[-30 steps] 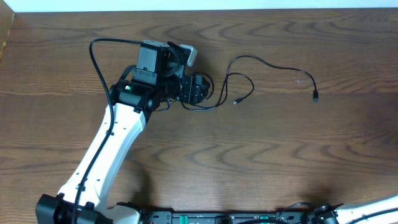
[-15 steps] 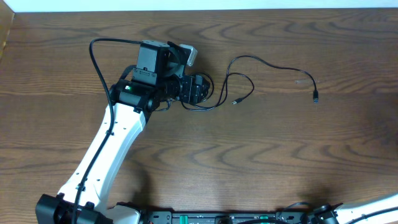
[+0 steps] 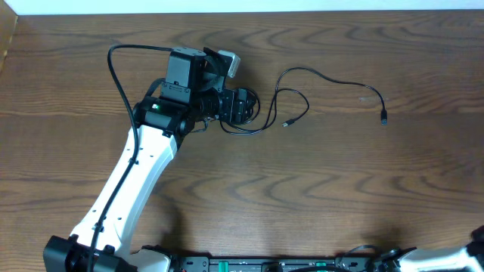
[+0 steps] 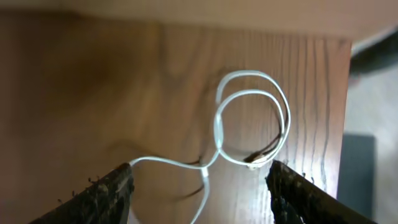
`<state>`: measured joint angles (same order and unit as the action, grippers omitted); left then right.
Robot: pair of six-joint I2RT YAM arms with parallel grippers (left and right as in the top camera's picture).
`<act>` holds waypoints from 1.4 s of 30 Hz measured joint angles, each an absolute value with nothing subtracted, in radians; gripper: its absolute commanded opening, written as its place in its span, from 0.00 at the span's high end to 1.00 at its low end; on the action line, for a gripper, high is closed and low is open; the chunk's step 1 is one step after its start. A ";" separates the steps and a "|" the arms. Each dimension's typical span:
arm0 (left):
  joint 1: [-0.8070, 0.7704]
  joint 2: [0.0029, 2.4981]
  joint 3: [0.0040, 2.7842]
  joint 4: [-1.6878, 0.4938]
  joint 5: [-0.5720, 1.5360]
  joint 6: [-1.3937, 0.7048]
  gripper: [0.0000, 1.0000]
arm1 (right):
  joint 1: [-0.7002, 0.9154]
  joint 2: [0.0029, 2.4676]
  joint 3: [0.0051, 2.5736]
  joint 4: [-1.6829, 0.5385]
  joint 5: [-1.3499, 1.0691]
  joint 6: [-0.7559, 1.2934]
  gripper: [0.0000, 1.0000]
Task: Untangle cables
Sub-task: 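Bring the right arm back over the table beside the black cable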
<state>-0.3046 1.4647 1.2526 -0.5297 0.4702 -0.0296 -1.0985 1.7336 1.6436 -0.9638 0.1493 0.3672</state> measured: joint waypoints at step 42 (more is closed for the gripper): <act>-0.141 1.361 1.253 -0.636 0.278 -0.133 0.21 | 0.087 1.545 1.631 -1.051 0.030 0.115 0.01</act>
<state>-0.1410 1.3613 1.2526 -0.6357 0.2779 -0.1326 0.0868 1.5448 1.6314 -1.0508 0.0296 0.1146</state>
